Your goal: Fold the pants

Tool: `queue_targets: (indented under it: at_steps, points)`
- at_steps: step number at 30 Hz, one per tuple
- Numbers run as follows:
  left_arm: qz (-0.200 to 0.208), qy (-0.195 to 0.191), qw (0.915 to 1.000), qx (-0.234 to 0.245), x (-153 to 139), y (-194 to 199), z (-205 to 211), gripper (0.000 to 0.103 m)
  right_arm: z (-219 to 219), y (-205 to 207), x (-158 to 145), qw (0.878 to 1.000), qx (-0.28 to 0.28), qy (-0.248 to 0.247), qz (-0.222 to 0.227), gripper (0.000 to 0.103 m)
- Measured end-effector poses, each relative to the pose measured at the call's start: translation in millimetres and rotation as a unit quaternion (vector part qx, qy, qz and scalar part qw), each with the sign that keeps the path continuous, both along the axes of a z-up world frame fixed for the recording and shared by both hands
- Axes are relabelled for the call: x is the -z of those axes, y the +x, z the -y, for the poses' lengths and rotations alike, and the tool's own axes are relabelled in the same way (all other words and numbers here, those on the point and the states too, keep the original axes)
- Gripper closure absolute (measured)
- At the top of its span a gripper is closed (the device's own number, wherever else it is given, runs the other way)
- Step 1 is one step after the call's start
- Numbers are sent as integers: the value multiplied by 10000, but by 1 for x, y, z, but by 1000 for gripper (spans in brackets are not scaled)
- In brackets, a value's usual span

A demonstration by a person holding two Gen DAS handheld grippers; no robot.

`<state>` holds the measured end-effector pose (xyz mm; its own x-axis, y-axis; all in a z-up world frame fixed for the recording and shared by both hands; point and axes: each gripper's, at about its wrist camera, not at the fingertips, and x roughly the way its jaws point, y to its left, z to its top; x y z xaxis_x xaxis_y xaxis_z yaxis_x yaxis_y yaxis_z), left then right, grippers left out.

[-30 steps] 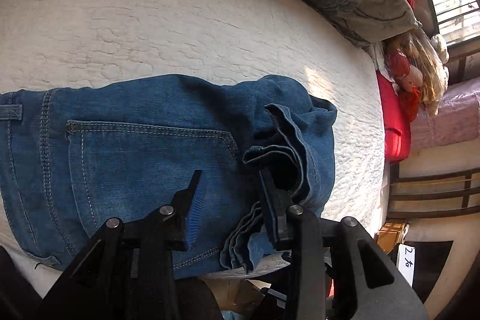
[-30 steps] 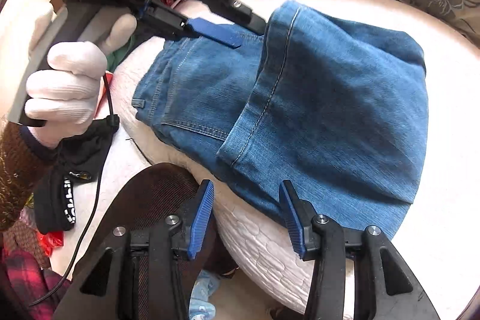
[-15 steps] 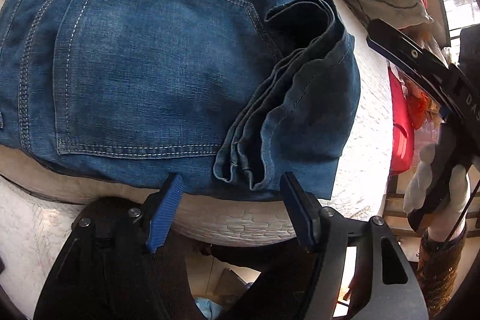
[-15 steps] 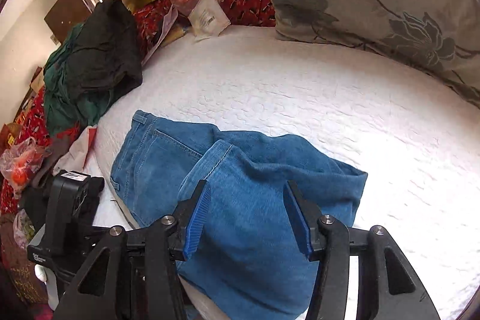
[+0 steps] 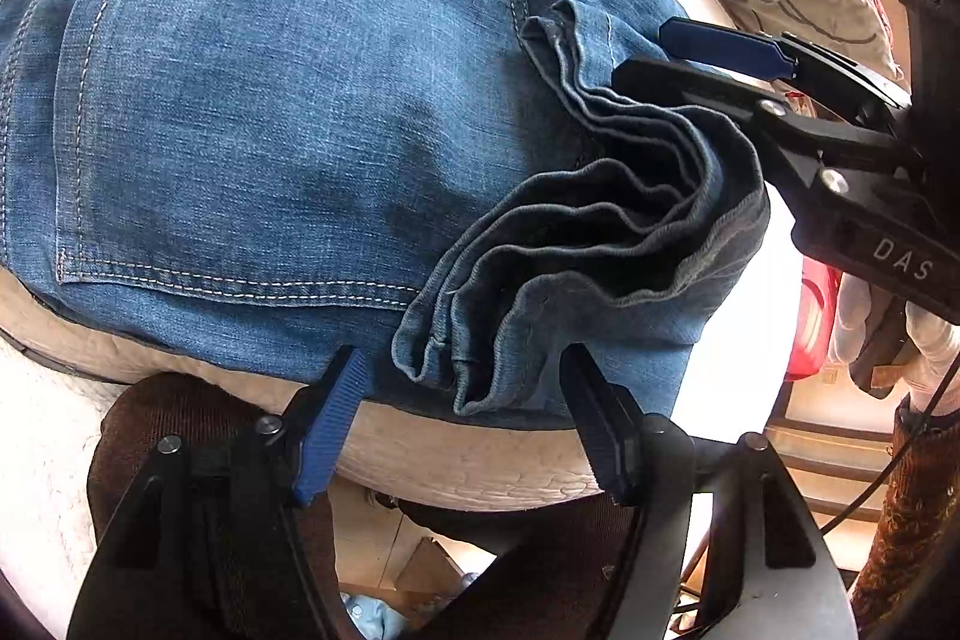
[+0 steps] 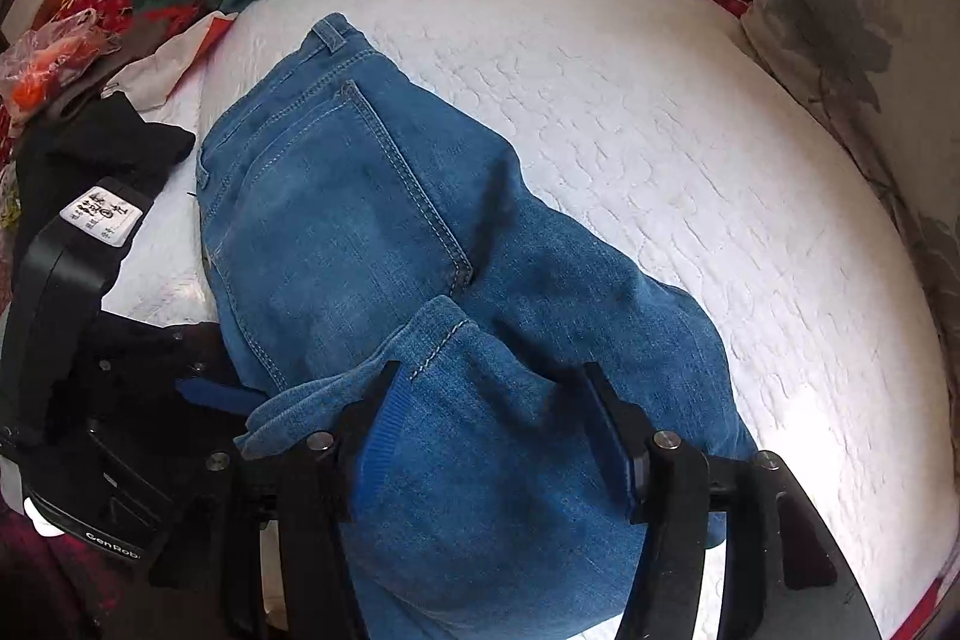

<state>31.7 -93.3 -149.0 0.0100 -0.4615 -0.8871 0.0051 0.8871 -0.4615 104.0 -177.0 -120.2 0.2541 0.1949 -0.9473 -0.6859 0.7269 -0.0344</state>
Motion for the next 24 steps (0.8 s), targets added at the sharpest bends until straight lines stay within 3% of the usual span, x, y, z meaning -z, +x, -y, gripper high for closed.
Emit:
queue_targets:
  at_steps: [3,5,7,8,9,11,13,17,20,22,24]
  points:
    - [-54,-5,9999,-161,2,1,-3,38,-12,-3,11,9986,-323,-418,72,44]
    - [-43,98,9997,-241,2,3,-5,48,-20,-11,17,9960,-577,-671,86,95]
    - [-39,183,9995,-261,2,2,-6,57,-24,-20,18,9919,-733,-989,298,96]
    - [-60,138,9995,-274,1,1,-6,69,-25,-22,15,9906,-760,-1059,415,97]
    - [-96,62,9996,-255,-1,-1,-6,75,-25,-21,8,9895,-726,-1102,589,99]
    - [-118,8,9996,-254,-4,-8,-7,80,-22,-10,-14,9926,-459,-787,807,99]
    - [-14,127,9996,-240,-3,-8,-3,79,-17,10,-24,9969,-103,-341,705,99]
    - [-218,59,9992,-316,7,-5,-7,80,-19,35,8,9983,201,-474,280,93]
    - [-232,-118,9995,-154,-2,-12,-14,80,-3,38,-6,9984,528,191,92,92]
    - [-127,-233,9996,-8,-14,-18,-18,80,18,35,-30,9934,825,794,35,80]
    - [130,-226,9996,-46,-27,-17,-25,80,34,26,-48,9867,1042,1248,16,61]
